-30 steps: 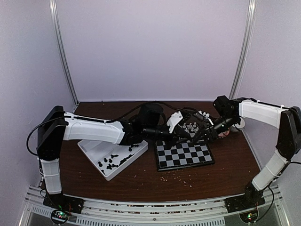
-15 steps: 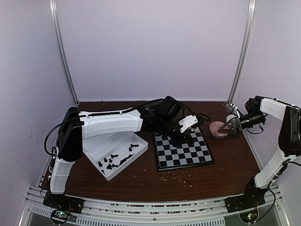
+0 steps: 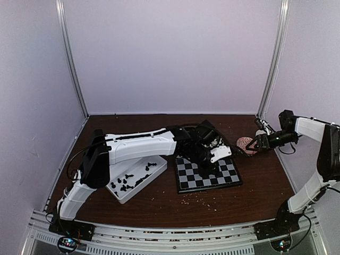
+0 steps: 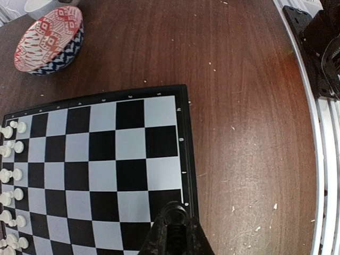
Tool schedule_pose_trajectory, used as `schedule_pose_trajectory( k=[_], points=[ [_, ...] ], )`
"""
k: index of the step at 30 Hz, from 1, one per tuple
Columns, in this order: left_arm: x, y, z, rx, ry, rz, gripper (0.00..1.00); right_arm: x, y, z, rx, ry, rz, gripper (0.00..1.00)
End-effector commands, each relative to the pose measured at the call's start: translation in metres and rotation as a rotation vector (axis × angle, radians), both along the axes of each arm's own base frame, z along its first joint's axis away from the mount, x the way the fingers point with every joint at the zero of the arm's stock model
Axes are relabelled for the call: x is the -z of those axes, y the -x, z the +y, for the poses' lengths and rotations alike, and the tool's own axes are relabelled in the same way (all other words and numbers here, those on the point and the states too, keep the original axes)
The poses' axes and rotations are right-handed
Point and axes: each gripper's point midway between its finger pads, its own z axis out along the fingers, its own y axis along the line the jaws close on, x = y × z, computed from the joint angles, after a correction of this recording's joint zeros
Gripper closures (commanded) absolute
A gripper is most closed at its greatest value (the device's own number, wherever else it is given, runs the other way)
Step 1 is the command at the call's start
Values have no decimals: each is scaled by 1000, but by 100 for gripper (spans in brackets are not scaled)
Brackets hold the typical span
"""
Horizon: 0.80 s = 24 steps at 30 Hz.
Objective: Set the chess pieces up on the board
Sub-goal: Place the queen at d8.
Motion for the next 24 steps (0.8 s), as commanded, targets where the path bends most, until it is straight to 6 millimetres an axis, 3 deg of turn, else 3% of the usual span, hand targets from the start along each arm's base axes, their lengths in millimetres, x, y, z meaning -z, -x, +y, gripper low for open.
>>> schedule_pose_trajectory(
  k=[1,12,24],
  points=[
    [10,2,-5,18,-21,-13,94,8,-6,-4,23,19,18,0],
    [29,0,-7,6,-49,-10,93,14,-3,-1,-2,-6,47,1],
    [35,-10,-10,-36,-60,-36,93,16,-1,2,-18,-20,57,0]
  ],
)
